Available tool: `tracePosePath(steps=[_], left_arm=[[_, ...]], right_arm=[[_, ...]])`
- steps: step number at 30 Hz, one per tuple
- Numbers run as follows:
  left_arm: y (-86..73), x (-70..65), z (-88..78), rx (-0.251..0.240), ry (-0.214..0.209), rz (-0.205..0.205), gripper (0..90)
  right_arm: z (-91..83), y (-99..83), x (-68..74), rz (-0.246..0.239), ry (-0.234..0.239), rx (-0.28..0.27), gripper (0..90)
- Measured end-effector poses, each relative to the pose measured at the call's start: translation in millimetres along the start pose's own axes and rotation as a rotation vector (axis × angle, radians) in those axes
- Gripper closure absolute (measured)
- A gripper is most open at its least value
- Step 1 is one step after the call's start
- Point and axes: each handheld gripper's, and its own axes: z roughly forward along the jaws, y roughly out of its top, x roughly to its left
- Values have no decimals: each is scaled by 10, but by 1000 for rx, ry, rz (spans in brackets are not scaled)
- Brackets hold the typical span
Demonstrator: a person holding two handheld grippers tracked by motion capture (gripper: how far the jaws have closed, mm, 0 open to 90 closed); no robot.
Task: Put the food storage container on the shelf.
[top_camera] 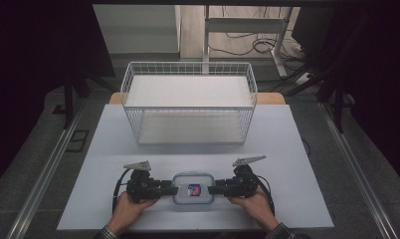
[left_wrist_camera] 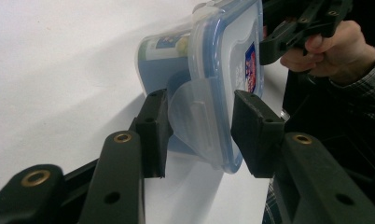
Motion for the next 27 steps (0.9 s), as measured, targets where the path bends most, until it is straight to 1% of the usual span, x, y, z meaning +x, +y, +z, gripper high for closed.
tracePosePath(steps=[1,4,6,8,11,12,13,15,16,17,18,19,20,21,24,25,26,27], left_arm=[[0,0,0,0,0,0,574],[-11,20,-2,-6,-8,-10,574],[-15,31,1,-12,-13,-22,574],[-15,43,-1,-10,-17,-26,574],[-7,58,4,-18,-18,-52,572],[1,60,-2,-19,-17,-58,572],[34,47,-4,-12,1,-44,572],[51,49,-14,-14,-1,-44,570],[101,39,-34,-14,5,-35,570],[101,39,-34,-14,5,-35,570],[161,30,-53,-19,9,-27,570],[161,30,-53,-19,9,-27,570],[224,29,-68,-26,13,-20,570],[224,29,-68,-26,13,-20,570],[314,15,-83,-39,16,-16,570],[347,9,-89,-41,16,-15,570],[381,-2,-95,-46,20,-15,570],[458,-23,-116,-48,27,-6,570]], right_arm=[[0,0,0,0,0,0,537],[-3,-11,-39,36,22,-10,565],[-2,-11,-48,45,24,-12,568],[-1,-15,-51,56,30,-18,573],[-1,-21,-56,75,36,-31,580],[-7,-19,-56,73,39,-37,590],[-17,-4,-37,63,36,-52,590],[-18,6,-24,55,28,-51,591],[-28,24,-18,59,31,-64,591],[-28,24,-18,59,31,-64,591],[-46,56,-13,58,33,-76,591],[-56,78,-11,54,30,-85,591],[-67,103,-9,53,28,-92,591],[-67,103,-9,53,28,-92,591],[-128,210,-2,49,19,-120,589],[-128,210,-2,49,19,-120,589],[-162,264,1,49,17,-133,588],[-179,290,1,49,17,-141,588]])
